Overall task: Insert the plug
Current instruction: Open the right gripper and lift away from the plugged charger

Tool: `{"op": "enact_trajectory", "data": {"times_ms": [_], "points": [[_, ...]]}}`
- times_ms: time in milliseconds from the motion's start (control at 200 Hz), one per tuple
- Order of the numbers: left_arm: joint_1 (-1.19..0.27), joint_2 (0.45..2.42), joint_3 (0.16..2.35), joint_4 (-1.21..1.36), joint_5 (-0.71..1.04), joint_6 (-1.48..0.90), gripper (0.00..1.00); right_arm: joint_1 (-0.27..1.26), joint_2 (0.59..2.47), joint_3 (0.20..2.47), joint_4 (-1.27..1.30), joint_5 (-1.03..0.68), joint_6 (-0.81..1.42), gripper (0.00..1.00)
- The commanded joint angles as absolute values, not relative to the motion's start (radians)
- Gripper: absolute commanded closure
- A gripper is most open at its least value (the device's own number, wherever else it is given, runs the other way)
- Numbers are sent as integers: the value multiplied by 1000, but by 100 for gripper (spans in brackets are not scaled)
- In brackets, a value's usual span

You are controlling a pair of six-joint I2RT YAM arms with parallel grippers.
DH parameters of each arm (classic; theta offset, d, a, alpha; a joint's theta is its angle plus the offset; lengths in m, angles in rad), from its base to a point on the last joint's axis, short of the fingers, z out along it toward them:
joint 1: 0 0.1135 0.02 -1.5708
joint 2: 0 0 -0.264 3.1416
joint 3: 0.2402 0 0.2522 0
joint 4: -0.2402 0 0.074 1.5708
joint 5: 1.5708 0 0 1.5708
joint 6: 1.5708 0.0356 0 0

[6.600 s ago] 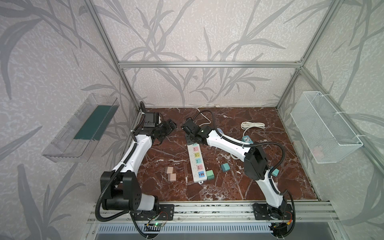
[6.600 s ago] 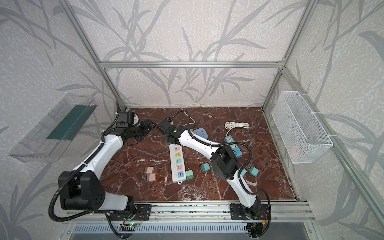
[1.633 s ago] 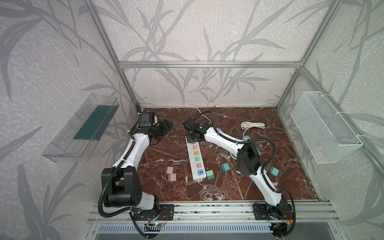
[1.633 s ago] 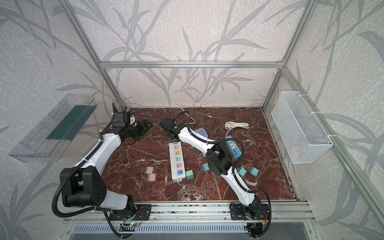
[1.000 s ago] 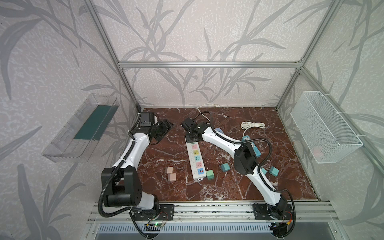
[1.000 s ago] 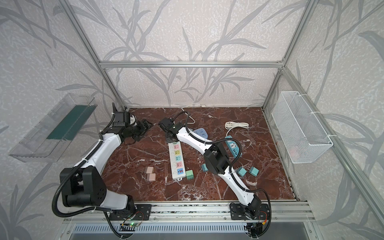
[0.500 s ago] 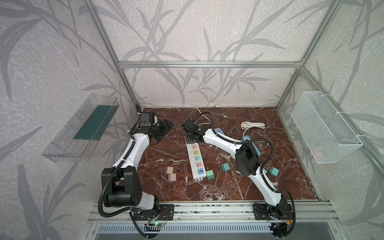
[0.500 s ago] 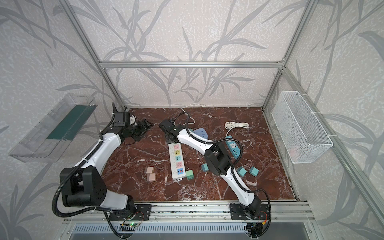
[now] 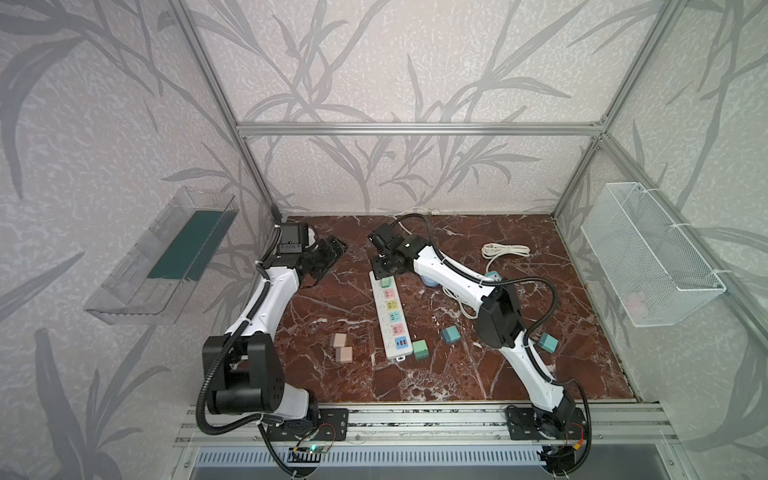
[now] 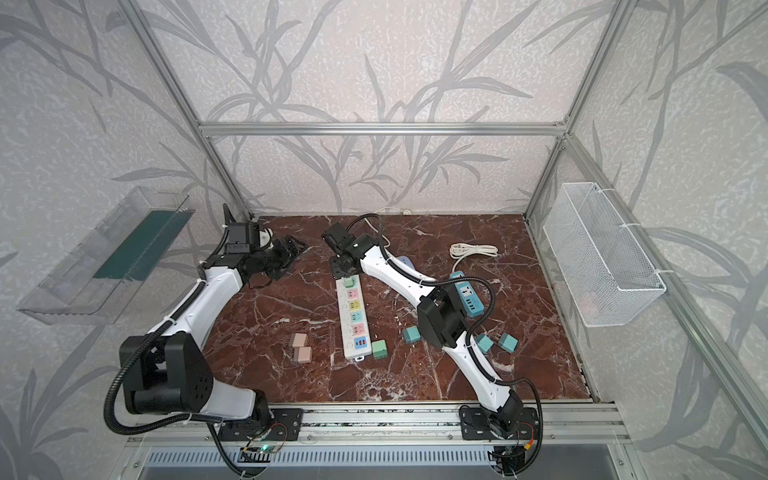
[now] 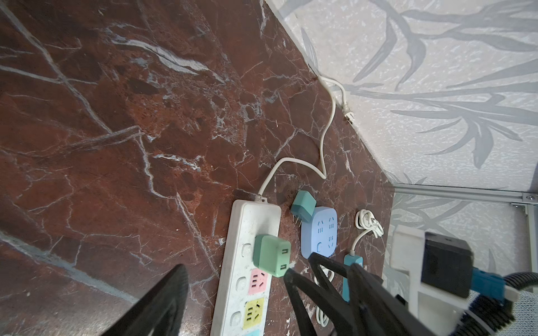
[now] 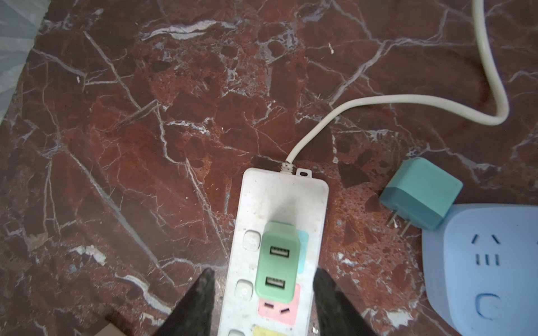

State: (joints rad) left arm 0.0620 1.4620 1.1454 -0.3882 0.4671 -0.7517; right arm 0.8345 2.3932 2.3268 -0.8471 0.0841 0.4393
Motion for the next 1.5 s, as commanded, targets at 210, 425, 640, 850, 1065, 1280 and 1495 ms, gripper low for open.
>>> {"op": "enact_trajectory", "data": {"times_ms": [210, 425, 640, 850, 1065, 1280, 1495], "points": [[70, 1428, 1152, -379, 458, -730, 14, 799, 2327, 2223, -866, 73, 376, 46], [69, 1418, 1152, -383, 445, -720, 15, 771, 2344, 2117, -800, 41, 393, 48], [70, 1417, 1154, -384, 443, -716, 15, 762, 2261, 1961, -702, 33, 405, 50], [62, 1392, 1147, -365, 449, -703, 14, 762, 2152, 1991, -726, -13, 386, 46], [-40, 1339, 1147, -338, 415, -645, 16, 743, 1797, 1630, -616, 80, 396, 40], [-235, 1232, 1169, -321, 262, -371, 18, 654, 1415, 1124, -509, 62, 463, 50], [-523, 1230, 1119, -324, 209, 39, 20, 536, 1170, 870, -508, 106, 469, 54]]}}
